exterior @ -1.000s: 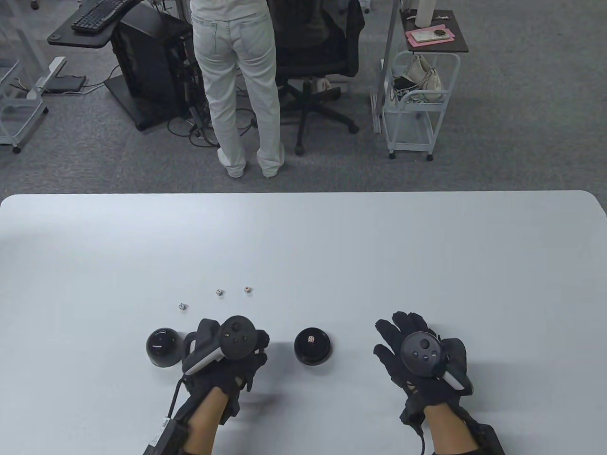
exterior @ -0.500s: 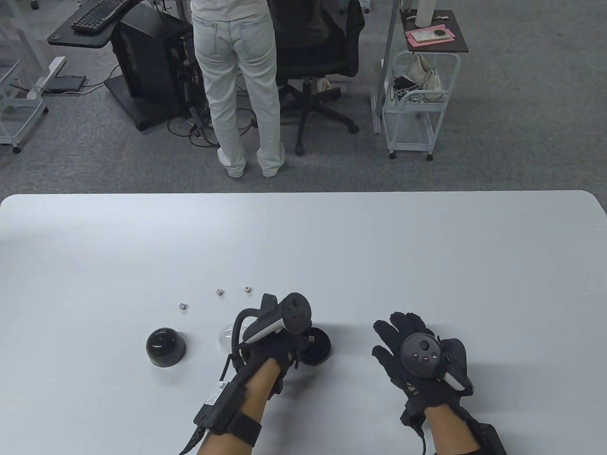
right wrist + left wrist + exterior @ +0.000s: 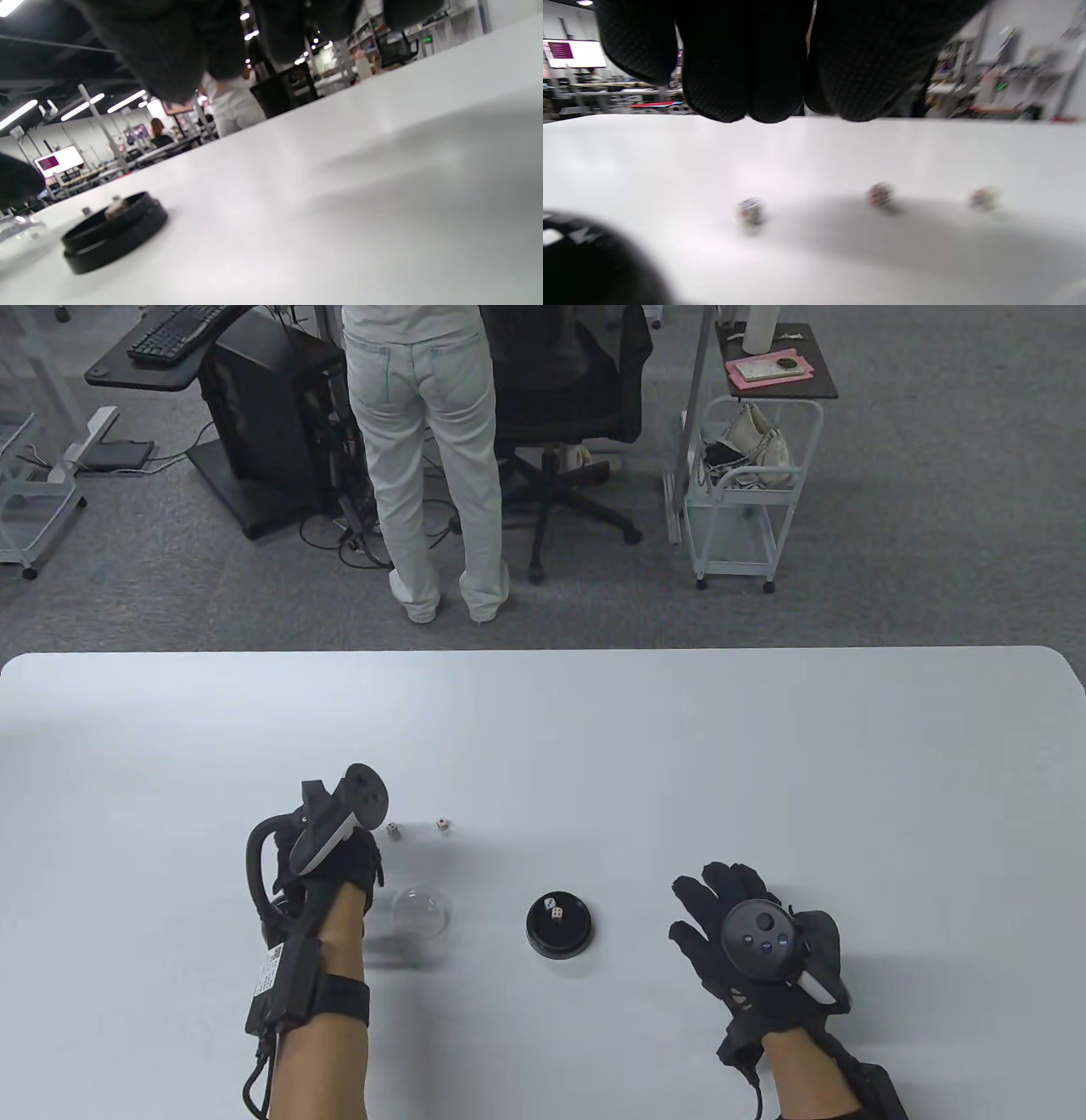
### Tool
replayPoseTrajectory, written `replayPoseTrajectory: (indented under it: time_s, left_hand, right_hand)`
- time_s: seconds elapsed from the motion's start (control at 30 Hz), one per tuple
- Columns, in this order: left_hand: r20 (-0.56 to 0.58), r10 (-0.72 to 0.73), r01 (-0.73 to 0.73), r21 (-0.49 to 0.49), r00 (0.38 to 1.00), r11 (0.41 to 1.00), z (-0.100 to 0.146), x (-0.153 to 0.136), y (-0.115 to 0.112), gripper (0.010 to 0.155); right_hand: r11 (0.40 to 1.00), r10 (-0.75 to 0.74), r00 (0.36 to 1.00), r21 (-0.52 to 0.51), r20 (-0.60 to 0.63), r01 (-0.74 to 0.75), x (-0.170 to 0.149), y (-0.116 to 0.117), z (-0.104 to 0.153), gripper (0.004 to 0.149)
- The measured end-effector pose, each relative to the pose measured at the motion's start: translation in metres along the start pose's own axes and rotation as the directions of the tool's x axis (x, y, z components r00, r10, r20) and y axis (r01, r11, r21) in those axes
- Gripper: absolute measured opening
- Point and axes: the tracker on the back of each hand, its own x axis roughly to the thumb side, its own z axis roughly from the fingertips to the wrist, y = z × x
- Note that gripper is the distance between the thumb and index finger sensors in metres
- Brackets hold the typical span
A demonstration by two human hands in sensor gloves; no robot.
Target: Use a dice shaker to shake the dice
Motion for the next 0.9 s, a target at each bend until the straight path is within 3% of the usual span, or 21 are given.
replayPoseTrajectory:
  time_s: [0.23, 0.43, 0.9]
  left_hand:
    - [-0.113, -0.101, 0.083, -0.153, 0.988, 0.985, -0.02, -0.014, -0.024, 0.059]
    - [-0.125, -0.114, 0.083, -0.231, 0.986, 0.969, -0.028, -0.009, -0.038, 0.061]
    - [-0.093, -0.193, 0.179, -0.146, 0.977, 0.973, -0.025, 0.005, -0.043, 0.048]
  right_hand:
    - [1.0, 0.008, 1.0, 0.004, -0.008, -0.008, 0.0, -0.001, 0.0, 0.055]
    - [1.0, 0.019, 1.0, 0.01, -0.004, -0.019, 0.0, 0.0, 0.0, 0.055]
    - [1.0, 0.018, 1.0, -0.003, 0.002, -0.018, 0.001, -0.002, 0.001, 0.054]
